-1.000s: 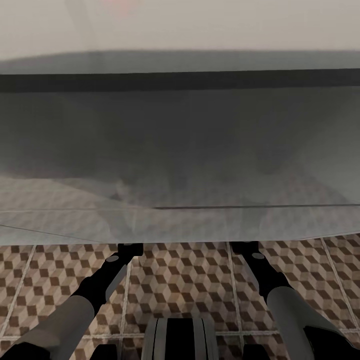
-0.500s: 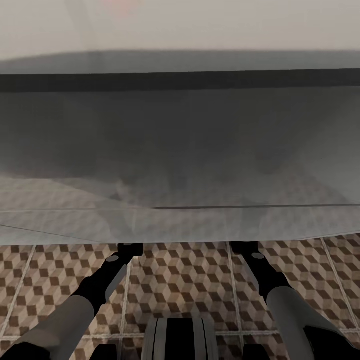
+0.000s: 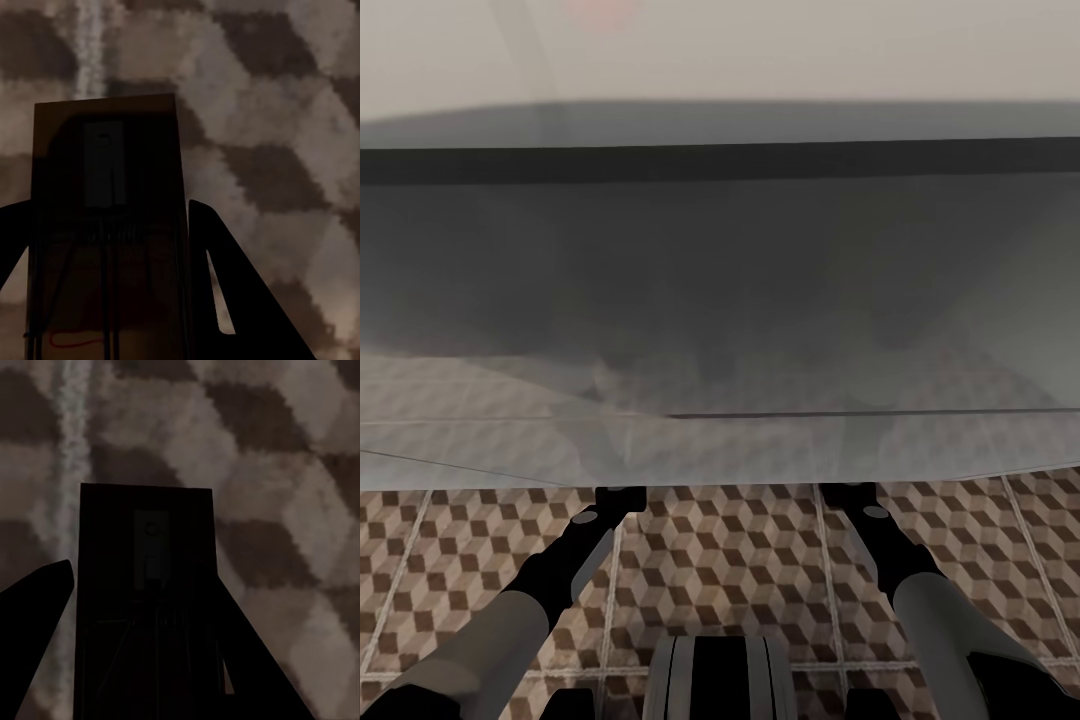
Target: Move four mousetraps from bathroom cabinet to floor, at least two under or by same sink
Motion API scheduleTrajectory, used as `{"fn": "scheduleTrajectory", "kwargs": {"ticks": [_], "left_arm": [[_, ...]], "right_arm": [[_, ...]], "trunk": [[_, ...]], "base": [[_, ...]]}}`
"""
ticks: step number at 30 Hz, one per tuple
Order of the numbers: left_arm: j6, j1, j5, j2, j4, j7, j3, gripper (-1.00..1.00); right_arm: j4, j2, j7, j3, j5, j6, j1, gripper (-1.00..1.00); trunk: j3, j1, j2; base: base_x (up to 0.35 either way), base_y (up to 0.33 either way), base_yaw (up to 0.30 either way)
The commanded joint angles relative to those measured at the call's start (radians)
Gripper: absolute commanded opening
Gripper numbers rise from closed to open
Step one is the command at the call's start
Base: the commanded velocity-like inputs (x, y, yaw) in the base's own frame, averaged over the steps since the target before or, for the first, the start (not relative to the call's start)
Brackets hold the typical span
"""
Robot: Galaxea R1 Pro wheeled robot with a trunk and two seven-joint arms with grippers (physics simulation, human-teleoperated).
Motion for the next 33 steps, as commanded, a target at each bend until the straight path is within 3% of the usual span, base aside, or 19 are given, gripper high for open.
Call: {"fn": "scheduleTrajectory", "kwargs": {"ticks": [1,33], "left_arm": [[0.004,0.0,0.006,0.002,-0.002,0.006,-0.007,-1.0],[0.006,0.0,0.006,0.0,-0.002,0.006,-0.007,-1.0]], "right_arm": [[0.0,0.001,0.001,-0.005,0.009,0.0,0.0,-1.0],[0.011,0.002,-0.004,-0.005,0.008,0.006,0.0,-1.0]], "trunk": [[-0.001,0.0,0.0],[-0.001,0.0,0.0]], "base": [[0.0,0.0,0.0],[0.0,0.0,0.0]]}}
